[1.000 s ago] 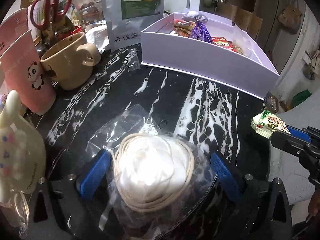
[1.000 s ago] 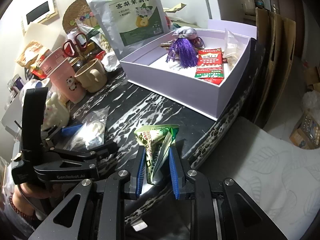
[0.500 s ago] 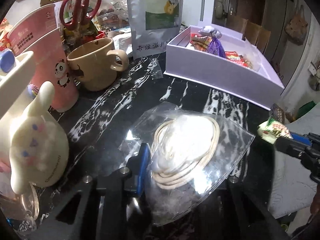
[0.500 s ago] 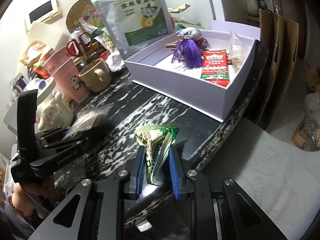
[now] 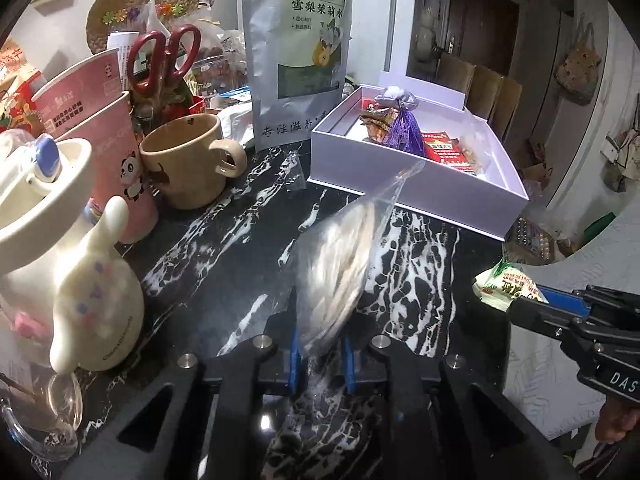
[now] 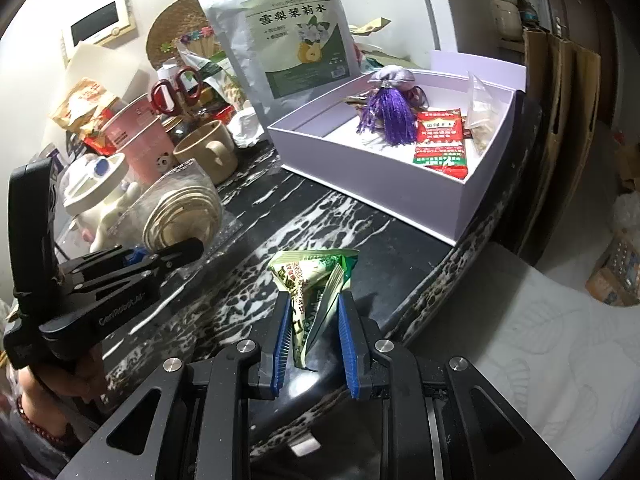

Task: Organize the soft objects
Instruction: 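Lift the snack packet and the clear bag off the counter with both tools, then carry the snack packet and the clear bag over the white box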

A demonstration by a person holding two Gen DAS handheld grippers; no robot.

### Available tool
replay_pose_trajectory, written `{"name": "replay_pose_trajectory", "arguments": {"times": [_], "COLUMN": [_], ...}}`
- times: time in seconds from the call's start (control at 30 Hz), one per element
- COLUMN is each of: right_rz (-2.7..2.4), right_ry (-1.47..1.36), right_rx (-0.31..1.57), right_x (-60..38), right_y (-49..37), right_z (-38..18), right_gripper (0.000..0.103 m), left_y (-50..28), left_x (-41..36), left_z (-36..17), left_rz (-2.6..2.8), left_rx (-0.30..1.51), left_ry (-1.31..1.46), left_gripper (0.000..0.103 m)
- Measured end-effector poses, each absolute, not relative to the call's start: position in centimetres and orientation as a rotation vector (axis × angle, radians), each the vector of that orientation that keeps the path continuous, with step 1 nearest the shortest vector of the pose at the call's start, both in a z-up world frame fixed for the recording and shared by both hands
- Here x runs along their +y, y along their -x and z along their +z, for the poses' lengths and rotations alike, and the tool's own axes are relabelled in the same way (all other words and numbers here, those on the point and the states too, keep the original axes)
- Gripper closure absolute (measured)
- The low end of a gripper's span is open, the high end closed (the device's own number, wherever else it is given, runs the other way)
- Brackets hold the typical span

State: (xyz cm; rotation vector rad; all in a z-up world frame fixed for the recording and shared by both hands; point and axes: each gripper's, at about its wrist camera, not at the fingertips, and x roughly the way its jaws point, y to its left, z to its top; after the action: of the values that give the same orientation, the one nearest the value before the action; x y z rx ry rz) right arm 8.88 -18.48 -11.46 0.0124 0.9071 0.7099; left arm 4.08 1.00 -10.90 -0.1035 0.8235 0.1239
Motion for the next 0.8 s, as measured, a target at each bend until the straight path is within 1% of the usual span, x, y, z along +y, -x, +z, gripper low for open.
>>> {"name": "replay_pose_trajectory", "arguments": {"times": [0.3,0.8], "right_rz": [0.717,0.689], "right_ry": [-0.036,-0.073], "right_rx": [0.894,0.822], "right_x": [-19.0,-21.4], "right_y": [-8.1,-6.0], "right_z": [-11.0,-8.4], "right_gripper": [0.080,0.080], "left_y": [-2.9,-1.3], "left_x": [-0.1,-3.7], "left_z": [-8.0,-5.2], "left_rz": [0.110,0.015], "left_rx": [0.761,0.699], "left_ry": [0.081,0.064], "left_gripper": [0.089,0.089]}}
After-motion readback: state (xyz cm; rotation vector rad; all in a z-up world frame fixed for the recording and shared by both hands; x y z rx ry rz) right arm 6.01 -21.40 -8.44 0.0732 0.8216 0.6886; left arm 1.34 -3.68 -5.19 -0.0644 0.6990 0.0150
